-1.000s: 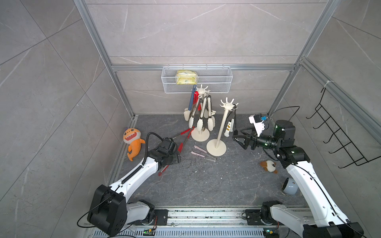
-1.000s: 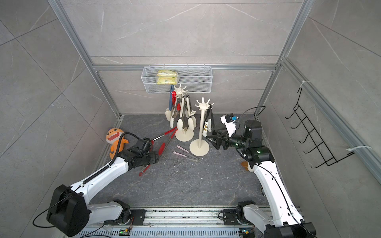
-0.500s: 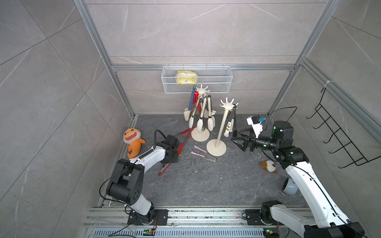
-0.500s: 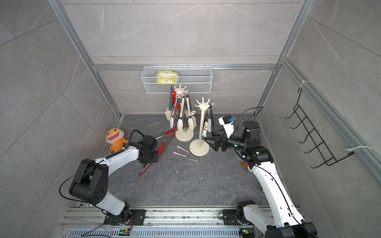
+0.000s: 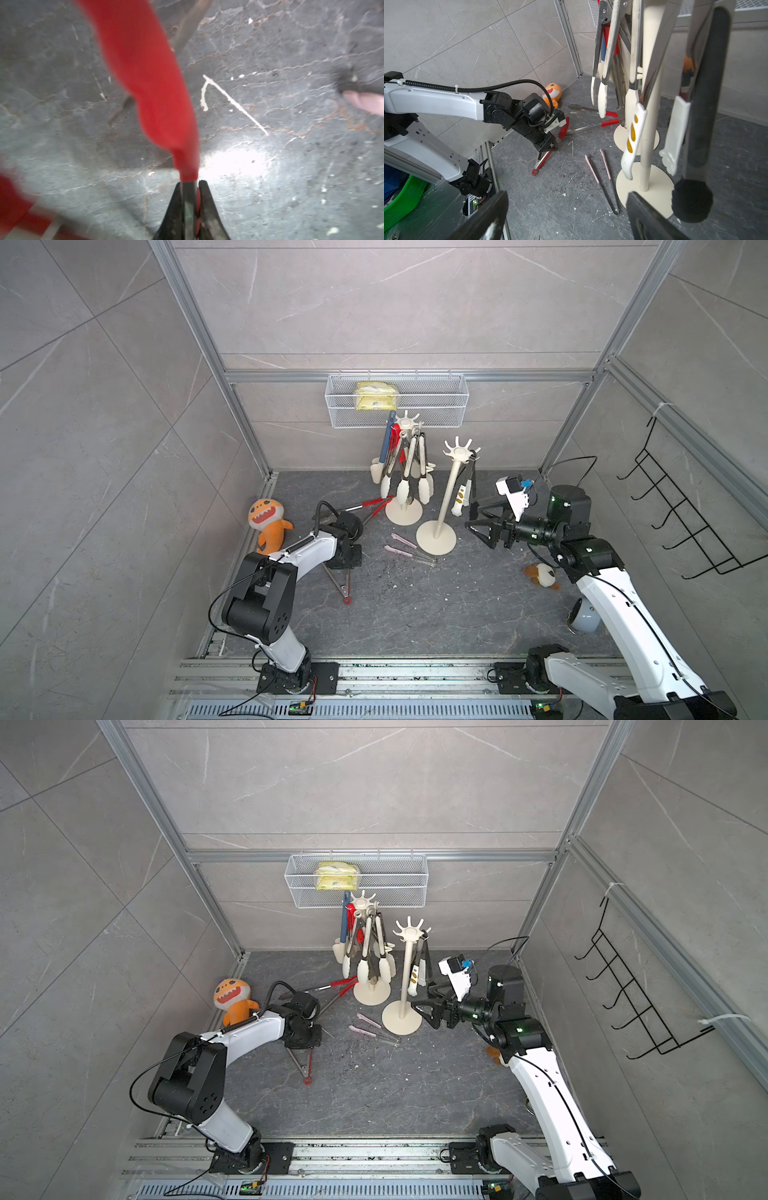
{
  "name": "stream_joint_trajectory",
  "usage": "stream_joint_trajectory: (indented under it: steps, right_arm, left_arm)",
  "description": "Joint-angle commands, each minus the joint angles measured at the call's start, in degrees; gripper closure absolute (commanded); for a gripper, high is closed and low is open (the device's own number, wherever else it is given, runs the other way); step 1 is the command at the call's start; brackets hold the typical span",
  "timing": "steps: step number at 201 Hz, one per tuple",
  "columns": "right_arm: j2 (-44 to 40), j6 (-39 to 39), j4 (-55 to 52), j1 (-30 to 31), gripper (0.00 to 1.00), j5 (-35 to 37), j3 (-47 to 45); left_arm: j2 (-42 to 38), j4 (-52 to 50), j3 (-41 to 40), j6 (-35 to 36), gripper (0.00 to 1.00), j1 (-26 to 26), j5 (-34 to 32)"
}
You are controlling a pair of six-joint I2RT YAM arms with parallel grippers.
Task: Hang food tongs on kitchen utensil racks
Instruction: Adjust the food tongs at the center of the board.
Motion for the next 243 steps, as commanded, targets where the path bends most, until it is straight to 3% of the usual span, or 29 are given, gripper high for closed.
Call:
stream_joint_trajectory:
  steps: [1, 45, 105, 177, 243]
  right_arm:
    - [-0.22, -1.19, -1.17, 0.31, 0.09, -1.24, 0.30]
    - [0.16, -1.11, -1.47, 0.62, 0.09, -1.44, 0.56]
    - [-0.22, -2.16, -2.23, 1.27, 0.09, -1.79, -0.15]
    - [-1.70, -3.37, -3.55, 2.49, 0.08, -1.58, -0.77]
    - [-3.20, -3.62, -5.79, 3.73, 0.07, -1.56, -1.52]
  left_arm:
    - [-0.38, -2.46, 0.87, -0.22, 1.00, 0.44, 2.41]
    - [-4.92, -1.95, -0.60, -9.67, 1.00, 0.44, 6.75]
    - [-12.60, 8.59, -7.73, -37.42, 1.00, 0.44, 10.71]
    - [-18.67, 25.37, -20.73, -67.95, 1.00, -0.16, 5.51]
    - [-16.20, 34.24, -28.30, -88.12, 0.99, -5.57, -1.91]
